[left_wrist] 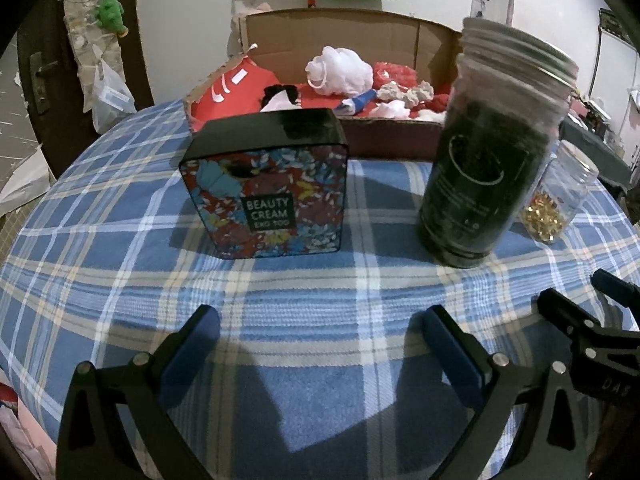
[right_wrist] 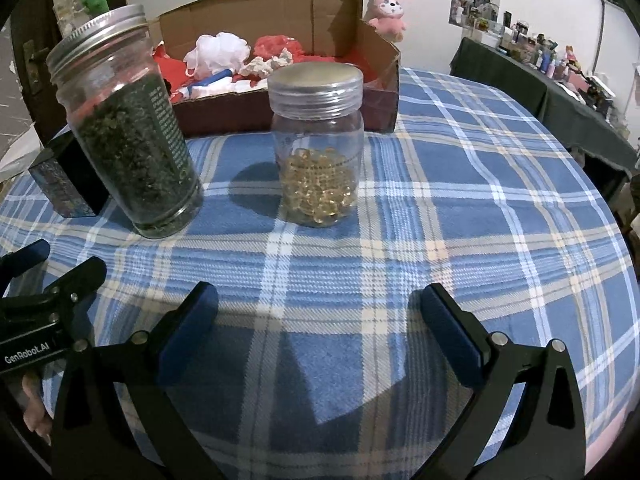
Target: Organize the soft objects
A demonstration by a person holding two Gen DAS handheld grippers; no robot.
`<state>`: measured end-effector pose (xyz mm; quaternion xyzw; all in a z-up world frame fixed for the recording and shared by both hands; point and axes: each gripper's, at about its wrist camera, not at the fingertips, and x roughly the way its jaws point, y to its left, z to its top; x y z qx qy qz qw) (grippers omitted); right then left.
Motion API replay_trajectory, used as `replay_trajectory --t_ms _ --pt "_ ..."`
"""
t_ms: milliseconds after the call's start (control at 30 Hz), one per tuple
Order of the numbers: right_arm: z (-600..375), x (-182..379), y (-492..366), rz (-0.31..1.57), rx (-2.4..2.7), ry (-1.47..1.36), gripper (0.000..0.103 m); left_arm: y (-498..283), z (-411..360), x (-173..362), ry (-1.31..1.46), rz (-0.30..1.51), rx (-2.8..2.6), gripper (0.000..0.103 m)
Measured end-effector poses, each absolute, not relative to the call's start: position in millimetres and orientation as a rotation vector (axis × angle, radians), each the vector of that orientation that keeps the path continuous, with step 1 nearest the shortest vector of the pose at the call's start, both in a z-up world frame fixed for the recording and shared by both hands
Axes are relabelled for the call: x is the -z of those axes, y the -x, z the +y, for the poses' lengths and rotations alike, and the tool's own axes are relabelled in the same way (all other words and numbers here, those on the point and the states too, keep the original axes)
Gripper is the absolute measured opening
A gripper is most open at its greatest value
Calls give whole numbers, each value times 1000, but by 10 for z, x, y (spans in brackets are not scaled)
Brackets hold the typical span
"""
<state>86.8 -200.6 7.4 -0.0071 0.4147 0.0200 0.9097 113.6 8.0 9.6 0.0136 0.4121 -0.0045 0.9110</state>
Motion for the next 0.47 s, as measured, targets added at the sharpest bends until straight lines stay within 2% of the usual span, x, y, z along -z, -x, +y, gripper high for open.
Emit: replay_trajectory --t_ms 467 --pt "-2007 -74 -867 855 -41 17 103 -1134 70 -97 -29 847 8 103"
